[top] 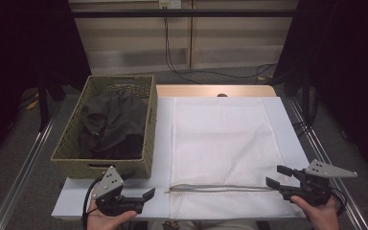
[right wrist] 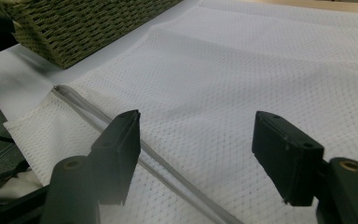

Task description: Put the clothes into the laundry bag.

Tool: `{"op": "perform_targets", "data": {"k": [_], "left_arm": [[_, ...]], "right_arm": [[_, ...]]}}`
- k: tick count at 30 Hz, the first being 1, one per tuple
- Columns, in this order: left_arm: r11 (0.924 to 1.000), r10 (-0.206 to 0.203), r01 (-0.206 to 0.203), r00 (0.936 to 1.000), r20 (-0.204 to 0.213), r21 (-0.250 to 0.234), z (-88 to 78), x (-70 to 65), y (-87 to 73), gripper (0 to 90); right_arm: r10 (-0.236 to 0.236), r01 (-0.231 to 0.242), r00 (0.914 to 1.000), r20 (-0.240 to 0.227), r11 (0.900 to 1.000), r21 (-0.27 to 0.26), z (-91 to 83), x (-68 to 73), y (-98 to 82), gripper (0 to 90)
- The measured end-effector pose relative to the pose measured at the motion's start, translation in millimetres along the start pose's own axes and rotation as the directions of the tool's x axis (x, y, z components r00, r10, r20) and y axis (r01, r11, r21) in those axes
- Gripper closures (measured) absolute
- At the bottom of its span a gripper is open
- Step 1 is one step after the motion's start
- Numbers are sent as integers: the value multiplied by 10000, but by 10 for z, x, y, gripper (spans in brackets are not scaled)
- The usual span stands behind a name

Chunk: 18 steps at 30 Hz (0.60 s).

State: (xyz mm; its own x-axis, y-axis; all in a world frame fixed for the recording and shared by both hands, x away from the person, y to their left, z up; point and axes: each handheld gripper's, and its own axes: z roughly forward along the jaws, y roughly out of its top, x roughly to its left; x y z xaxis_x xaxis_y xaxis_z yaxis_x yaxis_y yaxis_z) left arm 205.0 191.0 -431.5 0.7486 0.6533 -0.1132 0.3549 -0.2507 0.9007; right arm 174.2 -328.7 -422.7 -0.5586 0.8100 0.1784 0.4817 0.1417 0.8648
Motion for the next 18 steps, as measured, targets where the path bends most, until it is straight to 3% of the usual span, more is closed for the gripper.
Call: {"op": "perform_targets", "data": {"k": [4, 12, 14, 15, 18], "left_arm": [[9999, -9, 9, 10000, 43, 107, 9, 12, -8, 103], [9993, 81, -85, 9999, 120, 365, 48, -41, -14, 111], [9993, 88, -94, 9998, 171, 350, 50, -42, -17, 112], [9991, 104, -109, 9999, 111, 415, 50, -46, -17, 117], [9989, 195, -202, 9997, 165, 412, 48, -45, -14, 117]], "right_arm": [[-48, 49, 10000, -67, 9999, 140, 19, -6, 4, 339], [-520, 552, 9981, -337, 9934, 1003, 221, 37, 57, 332], [-558, 611, 9974, -460, 9906, 1227, 291, 60, 66, 323], [-677, 767, 9958, -622, 9846, 1570, 374, 92, 72, 325], [-745, 881, 9938, -825, 9803, 1769, 459, 122, 84, 339]]}}
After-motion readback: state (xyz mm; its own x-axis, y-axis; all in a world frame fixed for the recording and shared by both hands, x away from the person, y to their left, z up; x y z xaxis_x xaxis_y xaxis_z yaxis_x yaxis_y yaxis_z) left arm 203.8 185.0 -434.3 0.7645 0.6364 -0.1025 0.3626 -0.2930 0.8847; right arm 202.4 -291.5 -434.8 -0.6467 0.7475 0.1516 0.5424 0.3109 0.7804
